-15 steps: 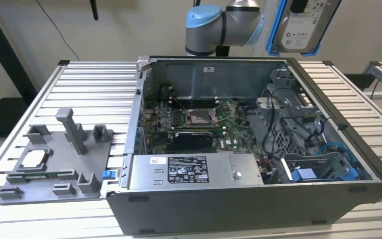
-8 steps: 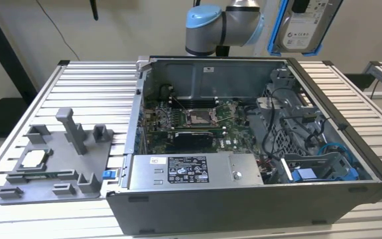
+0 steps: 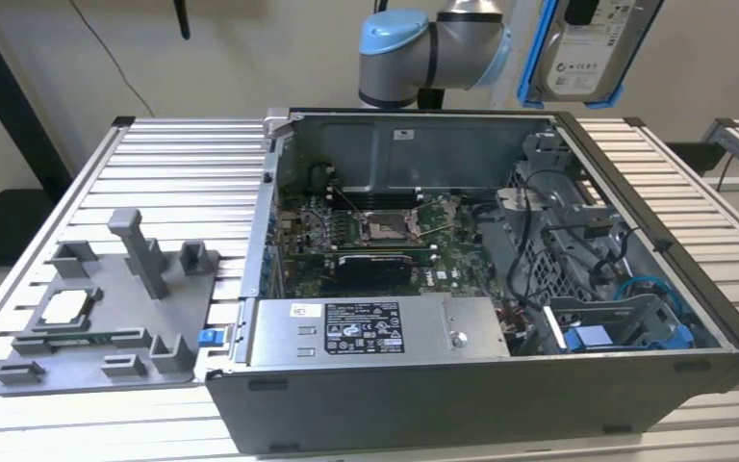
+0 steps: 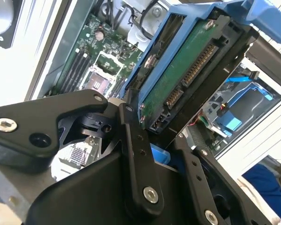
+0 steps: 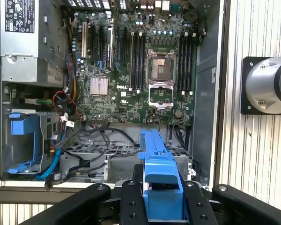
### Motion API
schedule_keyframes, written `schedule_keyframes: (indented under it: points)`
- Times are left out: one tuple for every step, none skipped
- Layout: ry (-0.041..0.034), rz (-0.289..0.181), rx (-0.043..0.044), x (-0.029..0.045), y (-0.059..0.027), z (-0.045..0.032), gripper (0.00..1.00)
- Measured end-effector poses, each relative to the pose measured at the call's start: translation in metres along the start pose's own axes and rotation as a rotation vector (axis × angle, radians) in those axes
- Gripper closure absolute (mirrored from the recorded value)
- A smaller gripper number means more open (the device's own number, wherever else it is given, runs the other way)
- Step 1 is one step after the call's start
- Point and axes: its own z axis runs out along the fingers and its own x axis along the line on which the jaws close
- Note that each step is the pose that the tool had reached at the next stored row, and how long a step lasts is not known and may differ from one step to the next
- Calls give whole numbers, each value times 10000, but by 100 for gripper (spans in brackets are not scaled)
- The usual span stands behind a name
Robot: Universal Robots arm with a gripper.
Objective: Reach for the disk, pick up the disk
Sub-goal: 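Pick up the disk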
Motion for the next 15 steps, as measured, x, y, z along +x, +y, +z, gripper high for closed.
schedule_keyframes:
  points:
    - [0,-1,0,0,7,1,100]
    - [1,-1,0,0,16,1,100]
    - [0,0,0,0,28,2,100]
    - [-1,0,-1,0,43,2,100]
    - [0,1,0,0,57,2,100]
    - [0,1,0,0,71,3,100]
    - [0,0,0,0,84,3,100]
    - [2,0,-1,1,94,3,100]
    - [1,1,-1,3,99,3,100]
    - [1,0,-1,3,99,3,100]
    - [-1,-1,0,3,99,3,100]
    - [-1,-1,0,3,99,3,100]
    - [-1,-1,0,3,99,3,100]
    - [-1,0,-1,3,99,3,100]
    - [0,0,0,3,99,3,100]
